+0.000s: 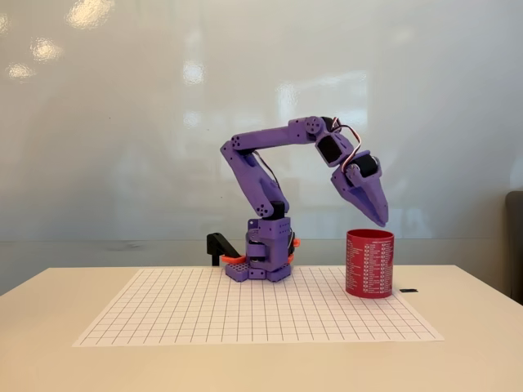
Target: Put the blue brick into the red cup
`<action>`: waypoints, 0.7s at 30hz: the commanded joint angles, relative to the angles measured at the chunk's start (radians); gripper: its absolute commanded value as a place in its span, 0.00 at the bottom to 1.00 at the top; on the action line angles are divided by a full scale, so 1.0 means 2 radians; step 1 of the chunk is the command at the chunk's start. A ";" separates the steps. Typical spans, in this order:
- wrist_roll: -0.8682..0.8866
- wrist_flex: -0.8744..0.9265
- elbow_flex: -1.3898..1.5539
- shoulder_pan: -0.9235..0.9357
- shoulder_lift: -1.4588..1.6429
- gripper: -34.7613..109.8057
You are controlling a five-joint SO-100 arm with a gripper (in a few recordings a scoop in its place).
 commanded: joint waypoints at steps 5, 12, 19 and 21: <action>0.006 -0.124 -0.005 0.209 -0.017 0.24; 0.005 -0.158 -0.007 0.397 0.002 0.24; -0.016 -0.143 -0.011 0.505 0.089 0.24; -0.031 -0.122 -0.010 0.515 0.133 0.24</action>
